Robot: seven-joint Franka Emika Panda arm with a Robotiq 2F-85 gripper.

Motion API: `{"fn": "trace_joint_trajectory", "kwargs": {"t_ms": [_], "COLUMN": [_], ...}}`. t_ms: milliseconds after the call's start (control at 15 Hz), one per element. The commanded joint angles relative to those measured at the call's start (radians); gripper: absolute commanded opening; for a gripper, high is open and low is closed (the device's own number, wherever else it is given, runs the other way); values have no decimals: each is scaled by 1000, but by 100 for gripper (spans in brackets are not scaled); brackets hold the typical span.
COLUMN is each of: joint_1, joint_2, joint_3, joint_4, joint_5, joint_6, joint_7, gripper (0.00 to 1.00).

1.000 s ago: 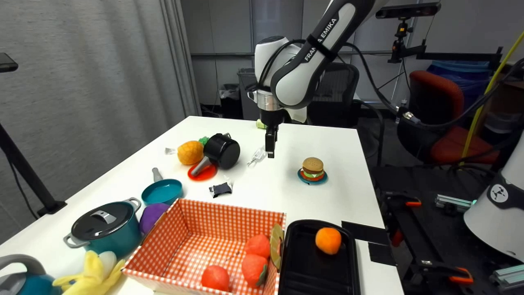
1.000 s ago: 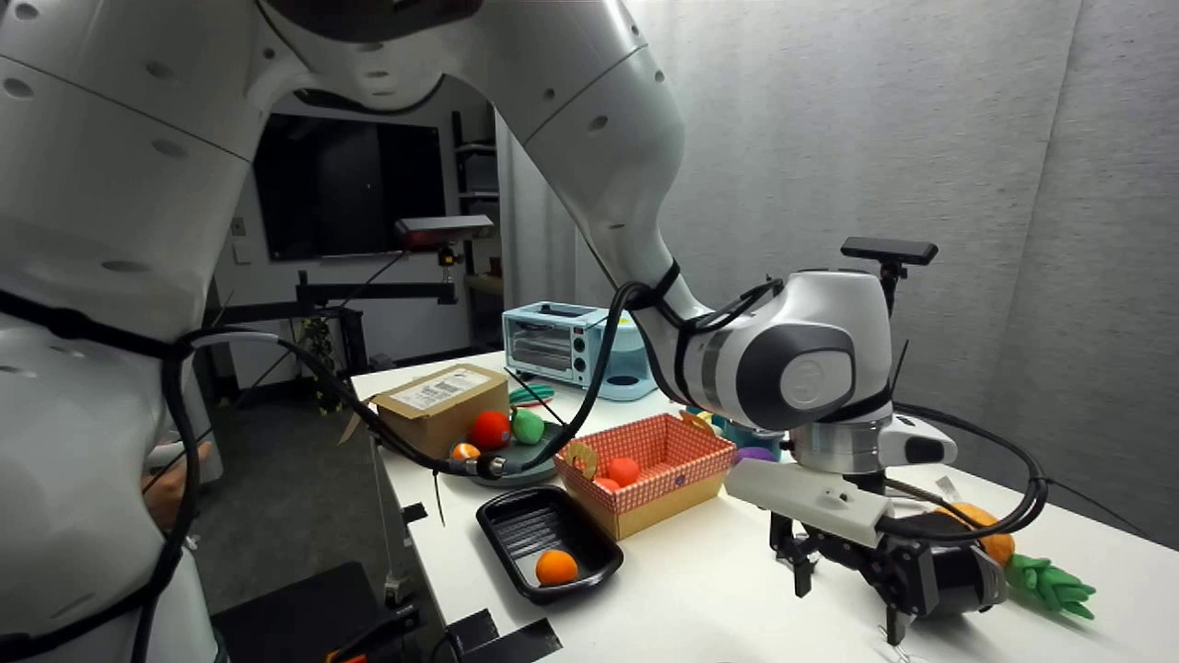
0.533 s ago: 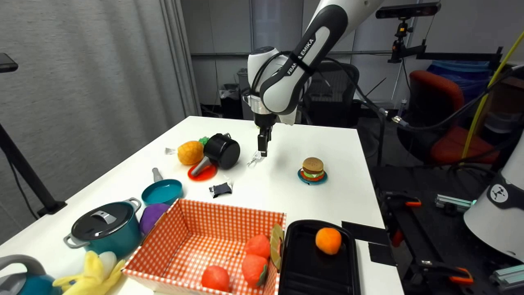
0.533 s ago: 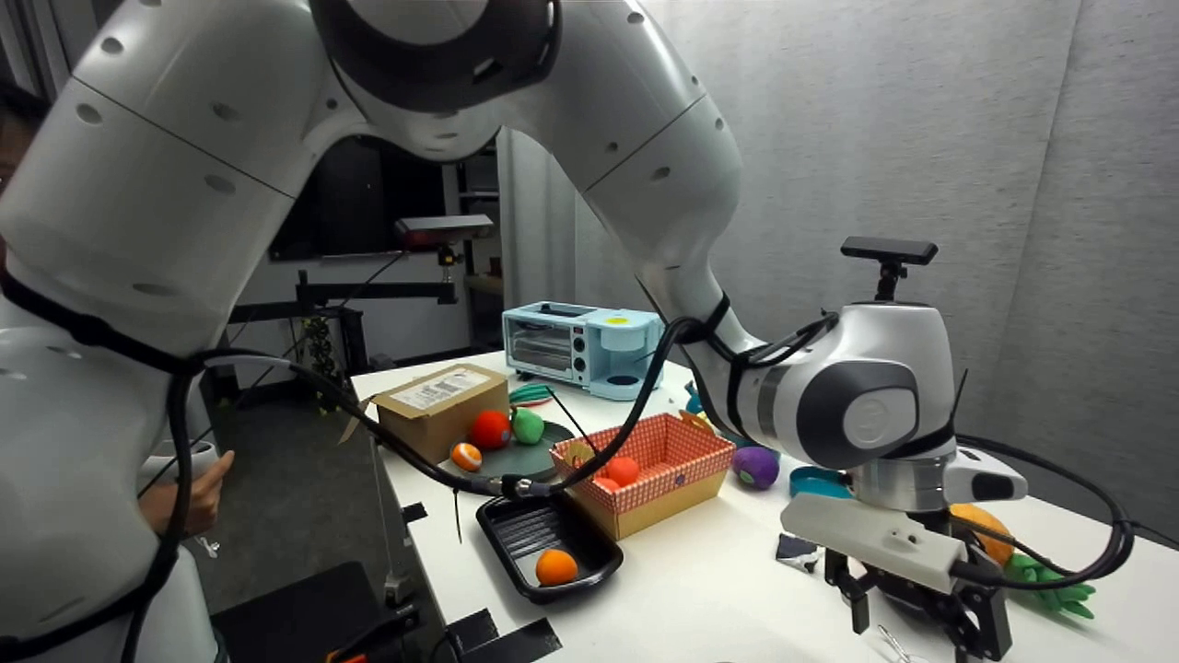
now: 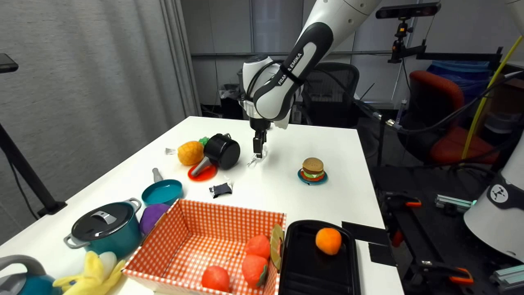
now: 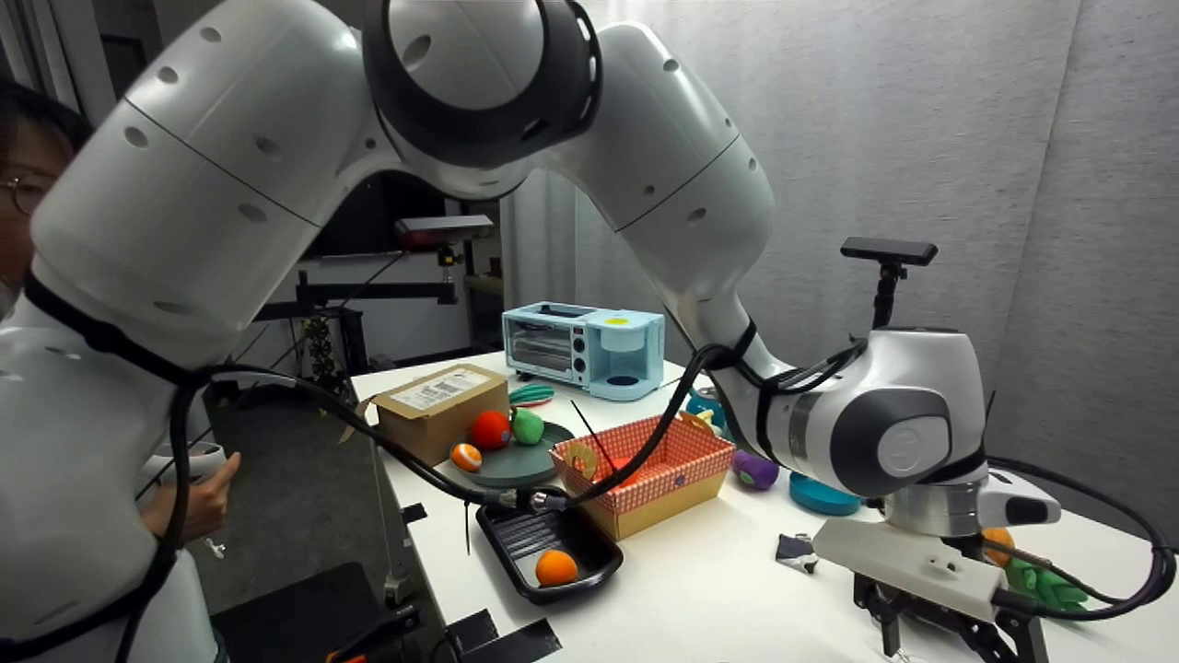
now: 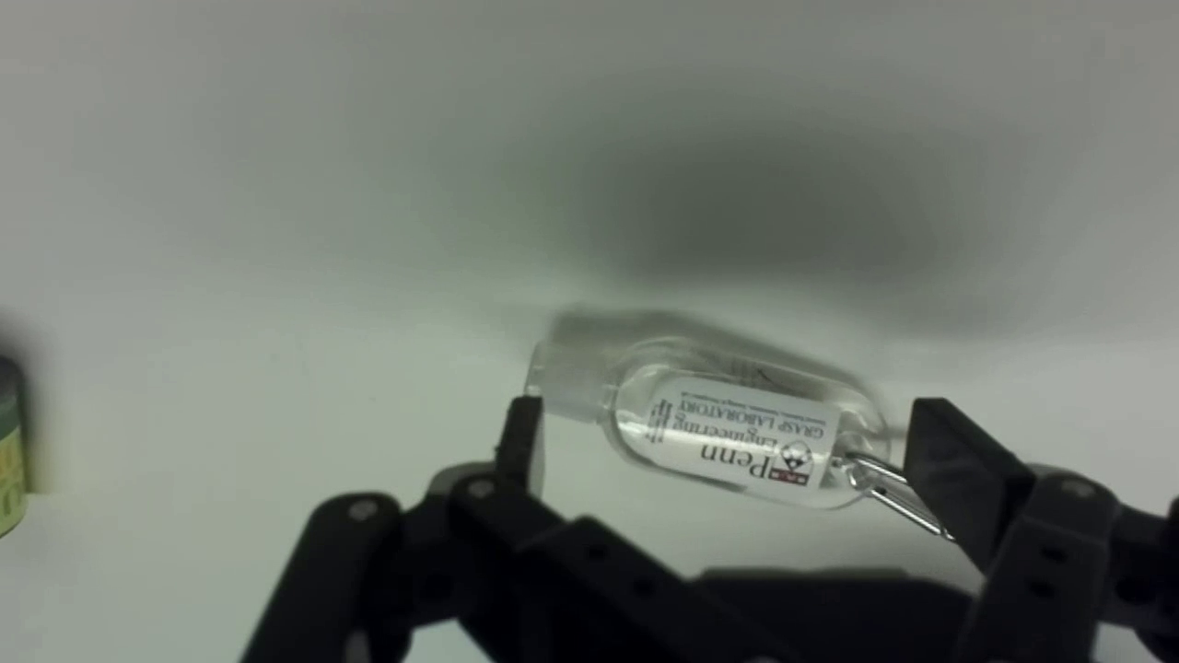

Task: Pick up the object from the table and put it in the carton box

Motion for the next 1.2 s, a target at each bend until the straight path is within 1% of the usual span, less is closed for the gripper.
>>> {"fn": "trace_joint_trajectory", "kwargs": {"t_ms": [0, 200, 533, 867, 1133], "joint_1": [-25, -36, -92, -108, -104], "joint_2": [44, 55, 57, 65, 72], "joint_3": [25, 44, 113, 121, 114], "joint_4": [74, 95, 135, 174, 188], "joint_5": [-12, 2, 27, 4, -7], "joint_6": [-41, -78, -251, -366, -398], "joint_7": [-30, -46, -186, -298, -351], "gripper": [100, 100, 100, 100, 100]}}
